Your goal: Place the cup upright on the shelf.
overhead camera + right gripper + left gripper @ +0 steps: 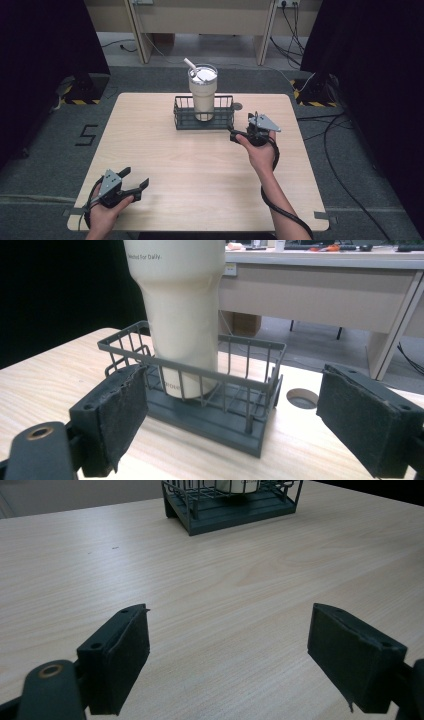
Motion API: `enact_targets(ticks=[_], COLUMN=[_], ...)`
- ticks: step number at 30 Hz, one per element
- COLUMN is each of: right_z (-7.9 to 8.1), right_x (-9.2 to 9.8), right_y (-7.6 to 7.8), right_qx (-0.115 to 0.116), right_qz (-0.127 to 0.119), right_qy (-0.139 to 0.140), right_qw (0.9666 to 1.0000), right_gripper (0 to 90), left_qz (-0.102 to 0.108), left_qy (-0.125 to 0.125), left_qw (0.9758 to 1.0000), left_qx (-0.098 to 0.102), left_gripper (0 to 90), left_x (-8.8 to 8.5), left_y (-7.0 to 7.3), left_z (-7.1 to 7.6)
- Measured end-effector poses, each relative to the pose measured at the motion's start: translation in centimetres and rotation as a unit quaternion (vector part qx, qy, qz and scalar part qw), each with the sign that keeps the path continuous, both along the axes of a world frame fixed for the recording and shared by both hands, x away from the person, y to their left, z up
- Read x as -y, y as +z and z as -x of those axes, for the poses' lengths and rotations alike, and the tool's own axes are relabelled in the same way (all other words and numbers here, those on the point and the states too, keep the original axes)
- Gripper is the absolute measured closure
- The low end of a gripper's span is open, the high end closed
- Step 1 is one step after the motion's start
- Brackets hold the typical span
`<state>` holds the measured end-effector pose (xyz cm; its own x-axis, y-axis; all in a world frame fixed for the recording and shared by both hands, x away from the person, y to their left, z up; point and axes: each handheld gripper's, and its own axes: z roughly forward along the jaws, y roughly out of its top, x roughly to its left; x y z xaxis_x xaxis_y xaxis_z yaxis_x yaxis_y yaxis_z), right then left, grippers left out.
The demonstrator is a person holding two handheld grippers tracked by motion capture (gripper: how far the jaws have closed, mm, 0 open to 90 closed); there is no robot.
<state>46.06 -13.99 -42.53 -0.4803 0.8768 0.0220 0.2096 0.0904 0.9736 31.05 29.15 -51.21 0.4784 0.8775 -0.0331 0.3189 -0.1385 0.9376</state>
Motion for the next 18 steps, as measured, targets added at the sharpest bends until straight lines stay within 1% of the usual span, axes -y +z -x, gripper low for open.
enact_targets(ticks=[7, 18], right_z=[1.5, 4.8], right_x=[1.1, 3.1], right_y=[-0.6, -2.0], right_qx=[-0.002, -0.005], right_qz=[0.004, 0.018], right_qy=[-0.002, -0.008], right_qw=[1.0000, 0.9998], right_gripper=[13.3, 13.4], left_qz=[0.000, -0.002], left_qy=[0.001, 0.002], left_qw=[1.0000, 1.0000], left_qx=[0.000, 0.000], left_gripper=[16.4, 16.4], left_x=[-0.1, 0.0], left_y=[0.0, 0.0], left_z=[0.0, 0.1])
